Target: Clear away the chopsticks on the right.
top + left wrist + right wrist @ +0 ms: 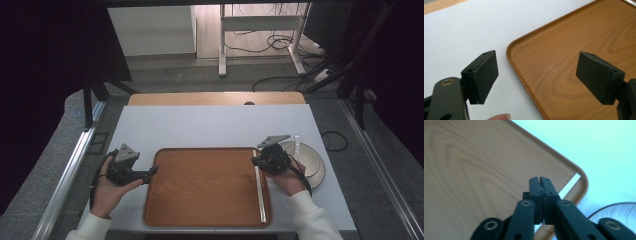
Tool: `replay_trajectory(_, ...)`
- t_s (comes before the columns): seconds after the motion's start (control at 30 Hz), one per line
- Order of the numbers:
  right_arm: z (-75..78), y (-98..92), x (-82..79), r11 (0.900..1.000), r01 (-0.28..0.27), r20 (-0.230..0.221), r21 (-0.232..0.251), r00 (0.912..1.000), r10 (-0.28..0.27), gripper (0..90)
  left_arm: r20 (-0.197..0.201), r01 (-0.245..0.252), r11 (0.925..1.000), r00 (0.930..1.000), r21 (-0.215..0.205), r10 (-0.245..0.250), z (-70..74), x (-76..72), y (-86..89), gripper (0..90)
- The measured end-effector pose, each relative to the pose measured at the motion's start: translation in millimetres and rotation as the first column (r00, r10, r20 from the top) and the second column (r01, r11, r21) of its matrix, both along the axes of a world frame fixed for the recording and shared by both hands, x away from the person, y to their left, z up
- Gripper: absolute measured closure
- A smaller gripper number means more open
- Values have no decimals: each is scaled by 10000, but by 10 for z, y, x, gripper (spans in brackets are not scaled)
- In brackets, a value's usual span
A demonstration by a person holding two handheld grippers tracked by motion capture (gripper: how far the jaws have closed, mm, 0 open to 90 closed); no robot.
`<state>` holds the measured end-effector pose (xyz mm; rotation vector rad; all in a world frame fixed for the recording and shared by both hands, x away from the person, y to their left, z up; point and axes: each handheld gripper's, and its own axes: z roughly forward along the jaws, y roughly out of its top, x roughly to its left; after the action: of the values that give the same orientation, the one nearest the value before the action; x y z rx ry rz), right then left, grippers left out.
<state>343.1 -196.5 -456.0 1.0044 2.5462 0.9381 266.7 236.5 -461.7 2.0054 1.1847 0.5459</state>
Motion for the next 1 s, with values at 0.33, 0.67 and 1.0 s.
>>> replay_trajectory(0.33, 241, -117, -12, 9919, -470, 741, 1180, 9965, 384, 465, 257, 338, 9963, 9992, -793, -319, 37, -67, -20, 174)
replay_trajectory(0.67, 482, -382, -79, 9875, -305, 1358, 1544, 9907, 93, 396, 99, 453, 9956, 9990, -819, -446, 45, -81, -47, 168)
replay_trajectory(1.0, 467, -626, -108, 9859, 426, 1048, 1616, 9927, -601, 381, 153, 594, 9951, 9982, -788, -584, 102, -77, -108, 166)
